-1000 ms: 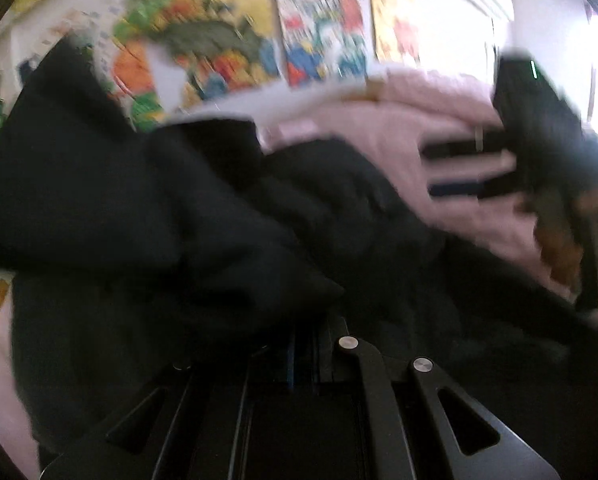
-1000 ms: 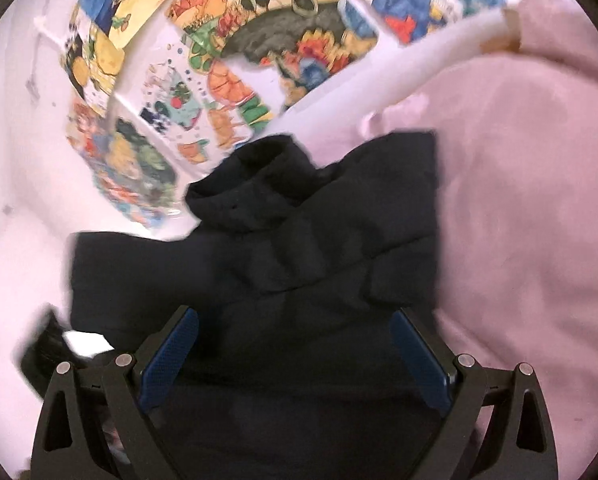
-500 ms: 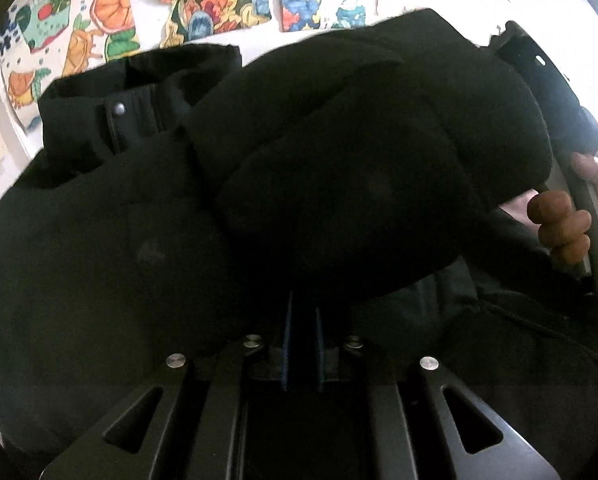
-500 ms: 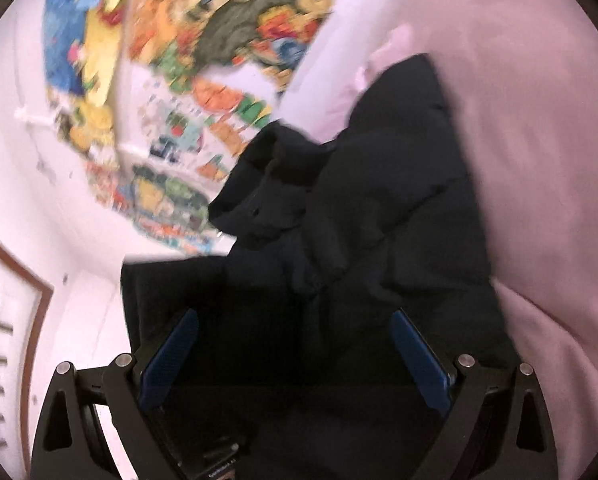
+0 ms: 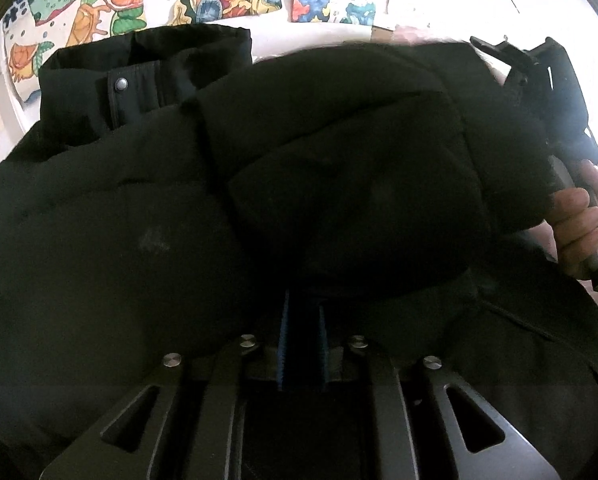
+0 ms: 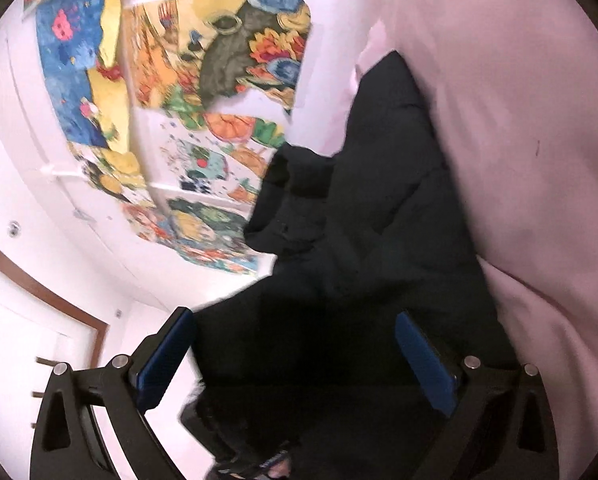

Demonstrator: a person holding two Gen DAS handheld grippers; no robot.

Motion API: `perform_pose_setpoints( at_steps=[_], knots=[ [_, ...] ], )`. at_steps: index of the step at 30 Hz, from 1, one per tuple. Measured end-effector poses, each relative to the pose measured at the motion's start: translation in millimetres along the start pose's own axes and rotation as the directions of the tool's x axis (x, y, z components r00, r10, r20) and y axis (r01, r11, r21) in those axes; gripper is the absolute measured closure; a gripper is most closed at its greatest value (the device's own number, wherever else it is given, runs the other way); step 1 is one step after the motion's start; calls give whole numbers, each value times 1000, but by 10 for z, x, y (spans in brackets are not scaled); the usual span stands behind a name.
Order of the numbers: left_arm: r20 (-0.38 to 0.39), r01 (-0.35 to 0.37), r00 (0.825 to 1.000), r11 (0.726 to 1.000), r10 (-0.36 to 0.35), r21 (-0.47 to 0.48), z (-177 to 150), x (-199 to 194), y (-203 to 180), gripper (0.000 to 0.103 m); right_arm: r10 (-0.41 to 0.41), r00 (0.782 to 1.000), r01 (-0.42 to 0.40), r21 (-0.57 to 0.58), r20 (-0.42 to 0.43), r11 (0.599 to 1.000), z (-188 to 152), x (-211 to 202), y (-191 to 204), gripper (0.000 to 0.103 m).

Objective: Fold large clothes

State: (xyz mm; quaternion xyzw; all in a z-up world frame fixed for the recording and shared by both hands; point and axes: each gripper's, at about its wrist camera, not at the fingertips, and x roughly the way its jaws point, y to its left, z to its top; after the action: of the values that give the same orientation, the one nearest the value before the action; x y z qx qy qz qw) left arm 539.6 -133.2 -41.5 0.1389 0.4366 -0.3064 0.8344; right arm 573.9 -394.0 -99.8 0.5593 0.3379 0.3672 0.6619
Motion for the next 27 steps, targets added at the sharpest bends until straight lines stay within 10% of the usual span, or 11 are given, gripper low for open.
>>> perform_pose_setpoints(
  at_steps=[11, 21, 27],
  knots=[
    [-6, 33, 999, 998, -32, 55, -108, -31, -244, 49, -208, 978, 206, -104, -17, 973, -75, 159, 102, 1],
    [159, 23, 987, 998, -13, -65, -437, -655, -215, 49, -550, 835, 538, -241, 24, 807, -202, 323, 203, 92],
    [253, -180, 939, 959, 234, -220, -518, -1113, 211, 37, -629, 762, 633, -378, 150, 676, -114, 331, 606, 97]
  ],
)
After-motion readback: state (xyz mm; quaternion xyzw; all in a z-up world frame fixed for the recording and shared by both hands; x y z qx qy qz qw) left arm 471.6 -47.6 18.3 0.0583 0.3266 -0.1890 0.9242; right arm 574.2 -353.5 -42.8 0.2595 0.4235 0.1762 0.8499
